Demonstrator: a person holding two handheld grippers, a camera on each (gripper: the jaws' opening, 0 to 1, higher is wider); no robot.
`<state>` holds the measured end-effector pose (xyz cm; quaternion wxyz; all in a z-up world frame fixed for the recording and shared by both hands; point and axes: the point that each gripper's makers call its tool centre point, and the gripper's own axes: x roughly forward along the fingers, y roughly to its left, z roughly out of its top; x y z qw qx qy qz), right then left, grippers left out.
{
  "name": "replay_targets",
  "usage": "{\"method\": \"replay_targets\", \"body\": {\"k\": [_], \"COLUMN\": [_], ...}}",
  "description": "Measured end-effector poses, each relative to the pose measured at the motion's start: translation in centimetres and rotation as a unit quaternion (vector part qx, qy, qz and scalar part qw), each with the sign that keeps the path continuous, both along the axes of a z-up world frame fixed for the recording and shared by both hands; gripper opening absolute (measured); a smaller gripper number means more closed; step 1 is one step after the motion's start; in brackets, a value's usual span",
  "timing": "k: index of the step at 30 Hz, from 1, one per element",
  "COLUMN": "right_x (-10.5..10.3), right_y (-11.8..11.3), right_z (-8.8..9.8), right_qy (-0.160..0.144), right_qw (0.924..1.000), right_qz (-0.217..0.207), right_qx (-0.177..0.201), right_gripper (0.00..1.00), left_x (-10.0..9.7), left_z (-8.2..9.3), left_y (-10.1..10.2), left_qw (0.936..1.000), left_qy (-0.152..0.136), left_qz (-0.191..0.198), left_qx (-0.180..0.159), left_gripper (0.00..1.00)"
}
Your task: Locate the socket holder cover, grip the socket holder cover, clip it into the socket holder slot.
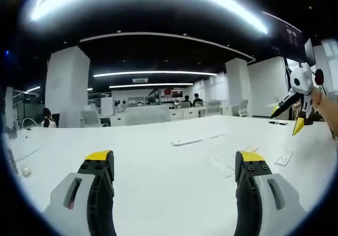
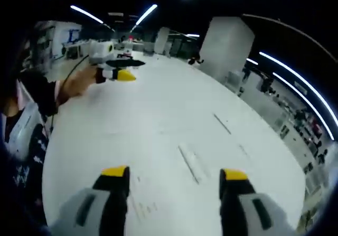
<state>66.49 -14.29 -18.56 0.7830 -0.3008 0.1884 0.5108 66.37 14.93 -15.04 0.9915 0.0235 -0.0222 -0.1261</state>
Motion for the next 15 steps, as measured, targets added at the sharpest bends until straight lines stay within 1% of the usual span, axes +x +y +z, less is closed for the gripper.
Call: {"method": "replay_targets", "body": {"k": [2, 10, 15], "right_x": [-0.1, -1.3, -1.6], "right_y": [0.1, 0.5, 1.0], "right_z": [-0.3, -1.9, -2.3], "right_qy": [0.003, 0.017, 0.017], "right_qw": [0.9999, 0.996, 0.9942], "right_qz": [0.008, 0.044, 0.053], "right_qx": [-0.009, -0.075, -0.092], "right_gripper": [0.71, 0.72, 0.73], "left_x": [0.0, 0.0, 0.0], "left_z": [0.0, -0.1, 0.0], "left_y": [0.0, 0.1, 0.0], "left_qw": [1.0, 1.0, 1.0], "left_qy": [0.001, 0.002, 0.0], "left_qz": [-0.001, 0.002, 0.0], "left_qx": [0.002, 0.003, 0.002], "left_gripper": [0.93, 0.93, 0.93]}}
